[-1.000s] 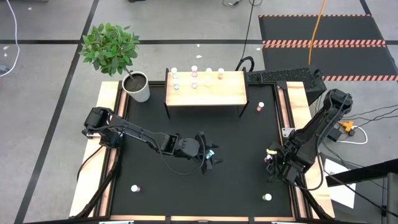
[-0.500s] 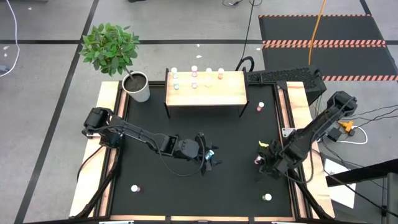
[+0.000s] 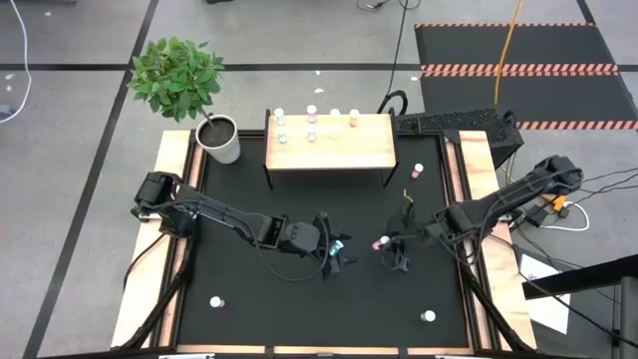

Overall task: Pick and place medicine bottles onto shelf by color
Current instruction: Put the bottom orange pill bottle on the shelf aligned with the other orange pill bottle

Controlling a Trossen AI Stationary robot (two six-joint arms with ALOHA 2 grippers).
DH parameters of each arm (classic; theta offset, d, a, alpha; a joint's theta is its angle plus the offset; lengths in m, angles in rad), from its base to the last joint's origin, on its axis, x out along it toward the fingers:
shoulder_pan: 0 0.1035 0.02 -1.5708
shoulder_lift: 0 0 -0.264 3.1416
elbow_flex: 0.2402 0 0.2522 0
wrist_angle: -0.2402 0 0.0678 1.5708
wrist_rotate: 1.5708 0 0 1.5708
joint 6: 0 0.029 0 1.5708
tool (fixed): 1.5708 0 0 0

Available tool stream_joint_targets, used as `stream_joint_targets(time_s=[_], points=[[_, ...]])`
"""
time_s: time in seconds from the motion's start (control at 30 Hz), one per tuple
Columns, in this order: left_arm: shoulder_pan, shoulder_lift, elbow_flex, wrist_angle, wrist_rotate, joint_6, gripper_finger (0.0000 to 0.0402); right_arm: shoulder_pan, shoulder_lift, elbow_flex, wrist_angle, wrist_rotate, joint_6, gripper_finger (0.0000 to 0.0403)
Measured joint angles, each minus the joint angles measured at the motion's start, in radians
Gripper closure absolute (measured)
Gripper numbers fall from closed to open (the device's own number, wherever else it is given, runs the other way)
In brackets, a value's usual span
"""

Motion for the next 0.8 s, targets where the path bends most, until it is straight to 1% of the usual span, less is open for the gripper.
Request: stream_joint_targets(time_s=[0.1,0.23,0.47,0.57,0.7,0.8], points=[[0.019,0.000,0.000,0.015,0.009,0.001,0.0064,-0.035,0.001,0.065,0.034,-0.075,-0.115,0.0288],[0.045,0.001,0.000,0.085,0.077,0.003,0.0064,-0.077,0.002,0.120,0.093,-0.187,-0.211,0.0287],[0.075,0.001,0.000,0.110,0.225,-0.003,0.0064,-0.141,0.002,0.150,0.174,-0.356,-0.299,0.0287],[0.087,0.001,0.000,0.111,0.296,-0.011,0.0064,-0.164,0.002,0.150,0.210,-0.405,-0.325,0.0287],[0.099,0.001,0.000,0.118,0.326,-0.032,0.0066,-0.201,0.003,0.150,0.271,-0.480,-0.349,0.0287],[0.112,0.001,0.000,0.131,0.329,-0.057,0.0087,-0.225,0.002,0.150,0.301,-0.539,-0.359,0.0287]])
